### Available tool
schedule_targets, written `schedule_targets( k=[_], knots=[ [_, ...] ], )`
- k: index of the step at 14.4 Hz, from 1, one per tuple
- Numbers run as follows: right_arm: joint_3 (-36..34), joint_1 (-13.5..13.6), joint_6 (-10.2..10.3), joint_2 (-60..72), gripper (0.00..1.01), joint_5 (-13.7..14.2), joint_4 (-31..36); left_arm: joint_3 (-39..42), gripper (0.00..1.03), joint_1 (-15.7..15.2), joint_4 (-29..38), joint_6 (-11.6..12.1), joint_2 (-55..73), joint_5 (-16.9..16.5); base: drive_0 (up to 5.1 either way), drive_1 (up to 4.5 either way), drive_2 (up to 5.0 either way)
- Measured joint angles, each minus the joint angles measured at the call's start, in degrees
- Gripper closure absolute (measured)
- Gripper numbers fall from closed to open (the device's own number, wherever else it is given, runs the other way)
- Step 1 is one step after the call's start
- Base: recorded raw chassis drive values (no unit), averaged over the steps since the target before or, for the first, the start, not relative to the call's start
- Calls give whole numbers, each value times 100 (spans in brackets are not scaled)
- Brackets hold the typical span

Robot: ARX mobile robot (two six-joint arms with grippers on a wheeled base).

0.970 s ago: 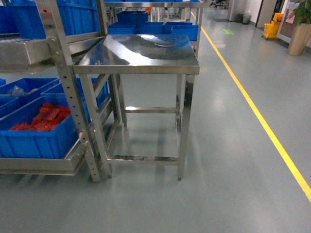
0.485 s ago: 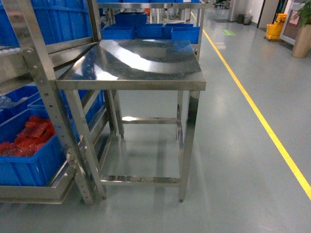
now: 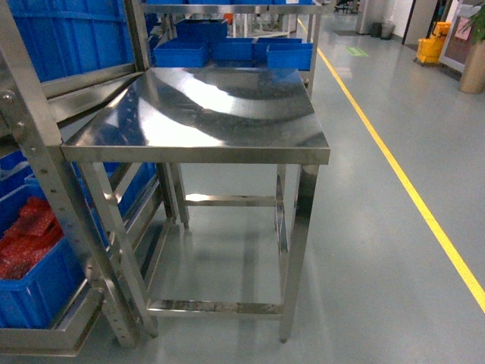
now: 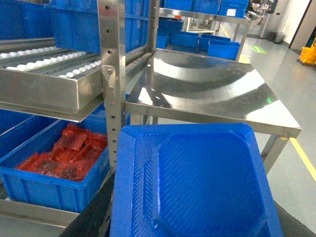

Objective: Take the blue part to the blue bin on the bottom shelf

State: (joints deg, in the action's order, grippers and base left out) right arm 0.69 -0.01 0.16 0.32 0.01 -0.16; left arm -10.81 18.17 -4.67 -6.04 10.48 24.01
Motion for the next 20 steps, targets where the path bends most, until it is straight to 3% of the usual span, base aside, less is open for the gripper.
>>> schedule_targets(
  k=[3, 6, 20],
  knots=[
    [0, 0, -2, 0, 3, 0, -9, 0, 60, 0, 0, 0, 0, 4, 9, 418, -400],
    [0, 0, -2, 0, 3, -2, 26, 0, 60, 0, -11, 0, 31, -2, 0, 0, 0],
    [0, 0, -2, 0, 3, 0, 11, 0, 60, 0, 7, 0, -7, 4, -485, 252, 252]
  ],
)
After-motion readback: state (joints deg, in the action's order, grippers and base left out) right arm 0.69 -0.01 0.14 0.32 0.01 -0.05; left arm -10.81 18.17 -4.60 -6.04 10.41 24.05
